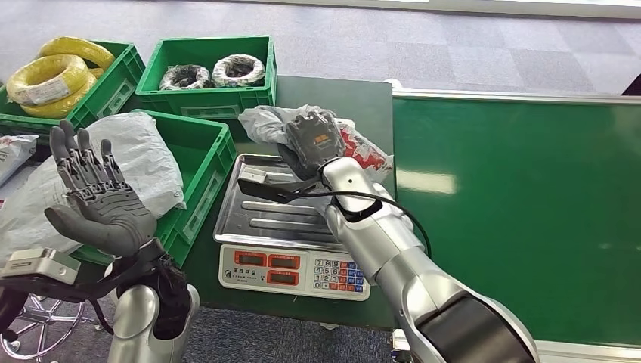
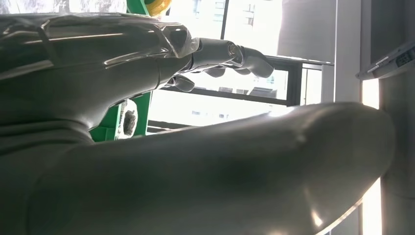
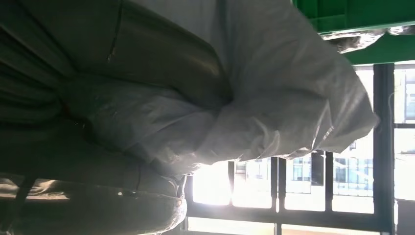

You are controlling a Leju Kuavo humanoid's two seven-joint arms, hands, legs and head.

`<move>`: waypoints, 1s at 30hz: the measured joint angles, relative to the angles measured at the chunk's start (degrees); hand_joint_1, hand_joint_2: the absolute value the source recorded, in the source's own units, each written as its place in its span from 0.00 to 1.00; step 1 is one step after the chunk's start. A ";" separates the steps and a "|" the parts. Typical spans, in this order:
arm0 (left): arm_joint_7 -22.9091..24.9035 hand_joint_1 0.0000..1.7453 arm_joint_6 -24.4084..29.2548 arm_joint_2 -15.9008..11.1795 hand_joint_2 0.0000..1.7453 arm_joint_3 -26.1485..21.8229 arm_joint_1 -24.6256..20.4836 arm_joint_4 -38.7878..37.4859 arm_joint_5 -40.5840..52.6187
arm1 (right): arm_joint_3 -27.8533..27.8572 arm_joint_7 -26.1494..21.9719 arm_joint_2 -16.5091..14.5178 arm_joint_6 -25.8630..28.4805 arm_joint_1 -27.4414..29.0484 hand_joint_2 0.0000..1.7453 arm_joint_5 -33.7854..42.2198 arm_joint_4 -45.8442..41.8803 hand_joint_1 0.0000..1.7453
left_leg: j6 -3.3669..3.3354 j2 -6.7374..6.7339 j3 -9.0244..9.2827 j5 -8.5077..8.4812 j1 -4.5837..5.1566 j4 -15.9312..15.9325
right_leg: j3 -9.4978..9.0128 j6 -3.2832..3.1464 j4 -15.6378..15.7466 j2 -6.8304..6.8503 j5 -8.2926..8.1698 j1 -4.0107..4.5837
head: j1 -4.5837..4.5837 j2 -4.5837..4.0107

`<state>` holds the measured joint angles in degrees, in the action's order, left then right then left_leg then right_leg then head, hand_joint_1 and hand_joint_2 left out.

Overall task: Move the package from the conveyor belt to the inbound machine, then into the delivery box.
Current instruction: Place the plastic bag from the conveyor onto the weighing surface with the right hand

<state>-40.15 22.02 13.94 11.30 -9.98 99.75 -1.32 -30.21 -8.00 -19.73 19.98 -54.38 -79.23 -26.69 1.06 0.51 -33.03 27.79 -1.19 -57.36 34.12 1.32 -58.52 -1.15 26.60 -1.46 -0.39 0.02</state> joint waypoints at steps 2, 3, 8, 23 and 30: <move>0.00 0.00 -0.33 0.04 0.00 -0.24 0.00 0.01 0.07 | -1.20 -0.56 -0.15 0.37 -0.02 1.00 -0.04 0.04 0.99 | 0.00 0.02 0.00 0.00 0.00 0.00 | -0.01 0.00 0.00 0.01 0.00 0.00 | -0.01 0.00; 0.00 0.00 -0.60 0.07 0.00 -0.38 0.00 0.01 0.09 | -1.81 -1.00 -0.18 0.59 -0.03 1.00 -0.07 0.08 0.99 | 0.00 0.02 0.00 0.00 0.00 0.00 | -0.01 0.00 0.00 0.01 0.00 0.00 | -0.01 0.00; 0.00 0.00 -1.84 0.14 0.00 -0.81 0.00 0.06 0.21 | -4.72 -3.25 -0.19 0.91 -0.06 1.00 0.68 0.15 1.00 | 0.00 0.02 0.00 0.00 0.00 0.00 | -0.01 0.00 -0.01 0.01 0.00 0.00 | -0.01 0.00; 0.00 0.00 -2.20 0.19 0.00 -1.66 1.13 1.74 0.54 | -11.91 -2.89 -0.17 0.59 -0.11 0.50 10.05 0.57 0.00 | 0.00 0.04 0.01 0.00 0.00 0.00 | -0.02 0.00 0.00 0.01 0.00 0.00 | -0.01 0.00; 0.00 0.00 -1.76 -0.01 0.00 -1.75 2.38 2.09 0.66 | -12.92 -0.44 -0.16 4.57 -0.34 0.00 8.34 2.45 0.00 | 0.00 0.05 0.01 0.00 0.00 0.00 | -0.03 0.00 0.00 0.02 0.00 0.00 | 0.00 0.00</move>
<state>-40.15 20.25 13.93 9.55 -7.60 101.84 -0.67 -43.13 -8.44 -19.89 24.55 -54.72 -70.89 -24.23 1.06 0.56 -33.03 27.79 -1.19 -57.37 34.10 1.32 -58.52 -1.12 26.60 -1.46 -0.39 0.02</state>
